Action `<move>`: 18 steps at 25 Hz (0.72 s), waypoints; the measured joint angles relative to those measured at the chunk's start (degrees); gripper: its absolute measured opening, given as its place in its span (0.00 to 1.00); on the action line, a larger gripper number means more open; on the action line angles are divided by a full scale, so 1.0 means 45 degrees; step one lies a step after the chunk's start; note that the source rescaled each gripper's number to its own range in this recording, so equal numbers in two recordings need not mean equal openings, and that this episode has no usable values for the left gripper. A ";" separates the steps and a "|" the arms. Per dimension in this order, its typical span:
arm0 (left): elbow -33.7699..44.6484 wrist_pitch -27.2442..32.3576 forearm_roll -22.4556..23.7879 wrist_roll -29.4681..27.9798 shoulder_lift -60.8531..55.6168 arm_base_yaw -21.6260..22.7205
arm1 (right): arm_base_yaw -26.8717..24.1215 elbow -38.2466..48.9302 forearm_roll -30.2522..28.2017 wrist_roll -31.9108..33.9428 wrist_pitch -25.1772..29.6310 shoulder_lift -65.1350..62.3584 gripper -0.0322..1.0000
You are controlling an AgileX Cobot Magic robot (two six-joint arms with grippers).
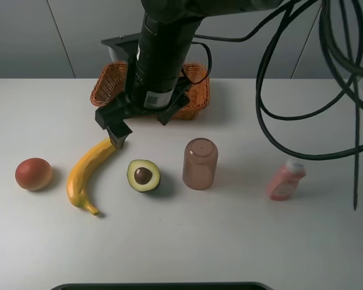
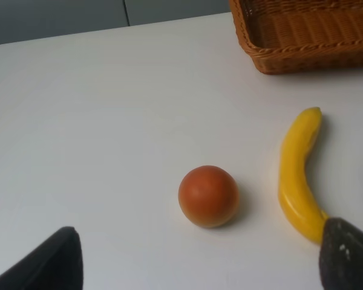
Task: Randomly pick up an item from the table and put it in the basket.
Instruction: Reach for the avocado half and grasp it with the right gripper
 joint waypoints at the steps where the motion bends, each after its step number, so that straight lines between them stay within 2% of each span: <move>1: 0.0000 0.0000 0.0000 0.0000 0.0000 0.0000 | 0.0000 -0.0004 0.0000 0.0036 0.0000 0.0253 1.00; 9: 0.0000 0.0000 0.0000 0.0000 0.0000 0.0000 | 0.0000 -0.0004 0.0055 0.0167 0.0000 0.1579 1.00; 18: 0.0000 0.0000 0.0000 0.0000 0.0000 0.0000 | 0.0143 -0.0004 0.0437 0.0092 -0.0530 0.2214 1.00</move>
